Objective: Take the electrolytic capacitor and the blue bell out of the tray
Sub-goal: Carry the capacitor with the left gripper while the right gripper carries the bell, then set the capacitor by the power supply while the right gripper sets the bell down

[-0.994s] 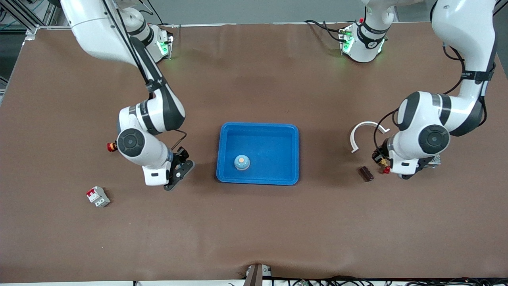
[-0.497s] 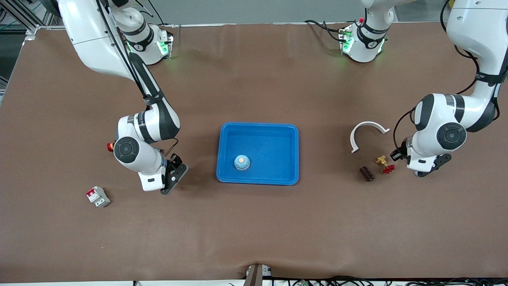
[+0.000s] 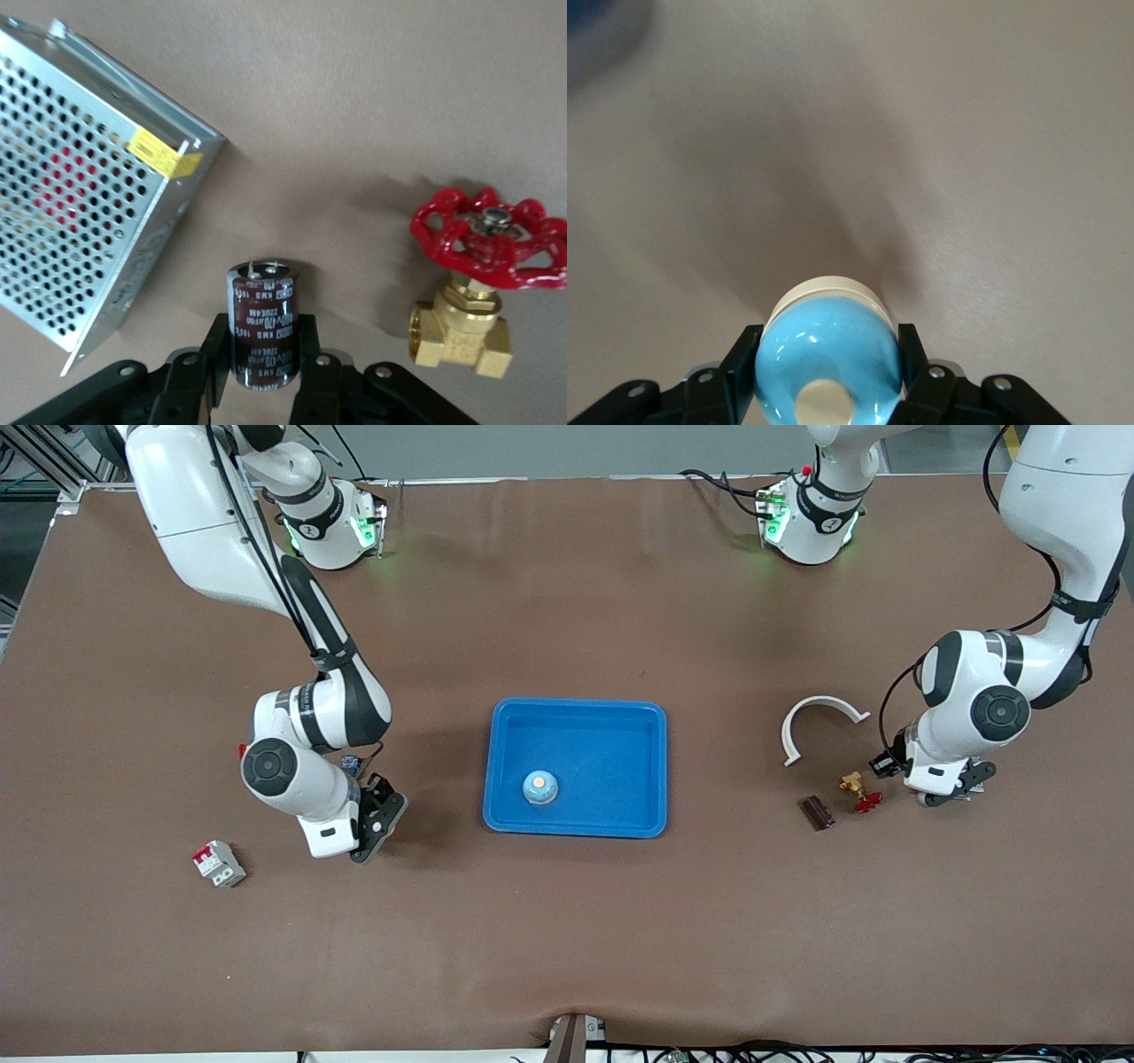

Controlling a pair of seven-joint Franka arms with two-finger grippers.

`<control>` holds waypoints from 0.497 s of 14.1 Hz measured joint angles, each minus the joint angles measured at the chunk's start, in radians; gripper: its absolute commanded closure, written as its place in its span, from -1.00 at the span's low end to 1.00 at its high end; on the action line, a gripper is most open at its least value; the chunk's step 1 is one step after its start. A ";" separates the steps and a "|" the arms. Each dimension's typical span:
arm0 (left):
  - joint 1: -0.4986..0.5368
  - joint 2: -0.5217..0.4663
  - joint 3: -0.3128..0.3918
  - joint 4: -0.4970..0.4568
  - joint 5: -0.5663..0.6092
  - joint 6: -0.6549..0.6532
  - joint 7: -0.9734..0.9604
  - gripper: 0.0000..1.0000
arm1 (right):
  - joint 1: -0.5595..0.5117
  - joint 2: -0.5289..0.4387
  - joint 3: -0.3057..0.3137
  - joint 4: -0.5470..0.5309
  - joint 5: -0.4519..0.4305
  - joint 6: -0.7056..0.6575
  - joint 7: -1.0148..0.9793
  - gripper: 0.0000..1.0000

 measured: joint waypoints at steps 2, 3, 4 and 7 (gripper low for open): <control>0.000 0.012 -0.002 0.000 0.001 0.005 0.001 -0.99 | -0.021 0.000 0.000 0.000 0.000 0.003 -0.043 0.00; -0.001 0.014 -0.004 0.000 0.002 0.007 0.002 -1.00 | -0.031 0.000 0.000 0.000 0.000 0.004 -0.064 0.00; -0.002 0.013 -0.006 0.002 0.003 0.009 0.005 -1.00 | -0.041 0.000 0.000 0.000 0.000 0.004 -0.087 0.01; -0.003 -0.001 -0.025 0.041 0.004 0.014 0.033 -1.00 | -0.074 0.006 -0.001 0.003 0.000 0.007 -0.151 0.01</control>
